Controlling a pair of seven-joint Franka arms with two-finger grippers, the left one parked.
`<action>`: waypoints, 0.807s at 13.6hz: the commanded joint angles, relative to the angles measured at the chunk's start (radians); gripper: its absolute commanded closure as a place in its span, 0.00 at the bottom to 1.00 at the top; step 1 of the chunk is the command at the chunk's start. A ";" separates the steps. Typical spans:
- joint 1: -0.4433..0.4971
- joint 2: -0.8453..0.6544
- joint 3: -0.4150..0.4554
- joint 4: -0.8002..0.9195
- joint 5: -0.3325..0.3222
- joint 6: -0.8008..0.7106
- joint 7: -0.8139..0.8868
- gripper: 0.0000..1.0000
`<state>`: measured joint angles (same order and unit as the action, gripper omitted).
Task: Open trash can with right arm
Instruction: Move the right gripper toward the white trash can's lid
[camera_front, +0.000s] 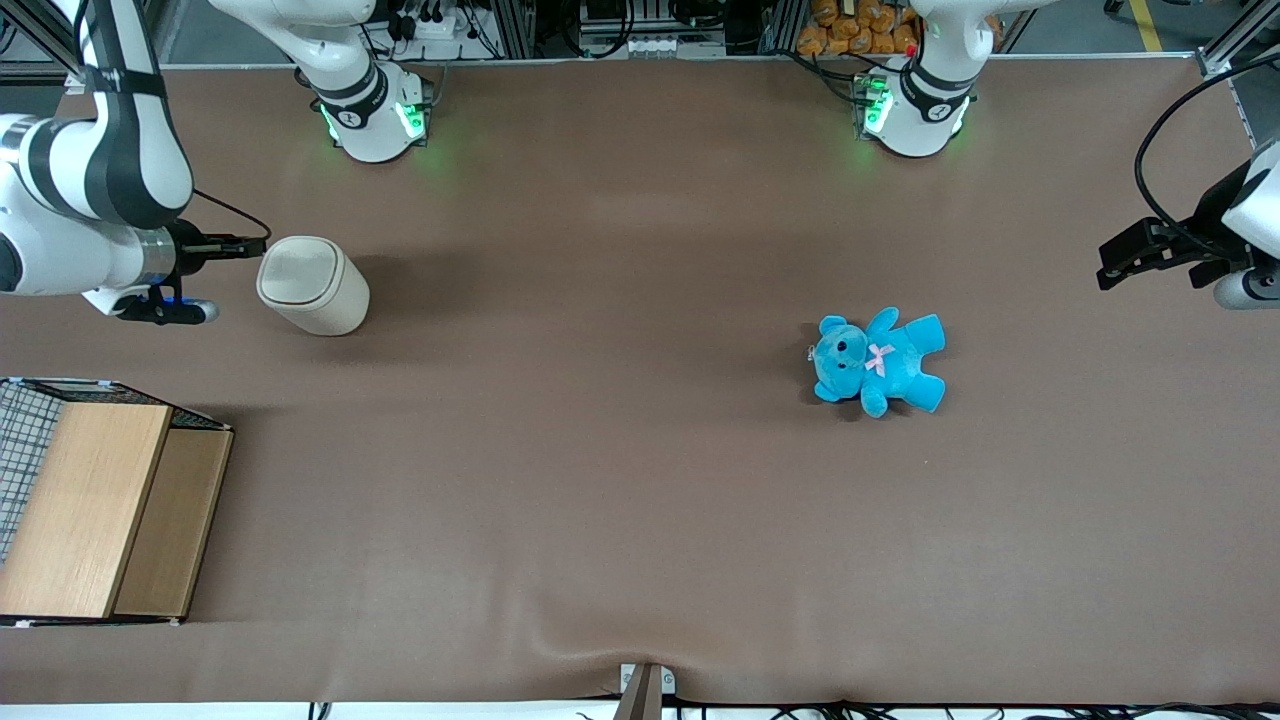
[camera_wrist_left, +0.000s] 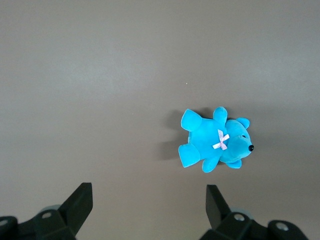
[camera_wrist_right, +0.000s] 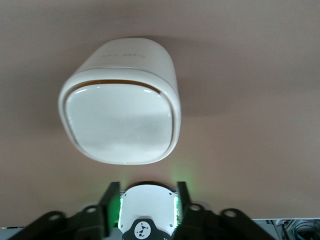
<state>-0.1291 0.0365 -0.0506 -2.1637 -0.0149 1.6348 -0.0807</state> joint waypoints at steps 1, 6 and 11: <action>-0.030 0.045 0.012 -0.001 0.010 0.039 0.002 1.00; -0.024 0.082 0.012 -0.004 0.010 0.082 0.003 1.00; -0.024 0.121 0.014 -0.007 0.010 0.111 0.003 1.00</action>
<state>-0.1450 0.1455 -0.0469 -2.1658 -0.0142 1.7303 -0.0804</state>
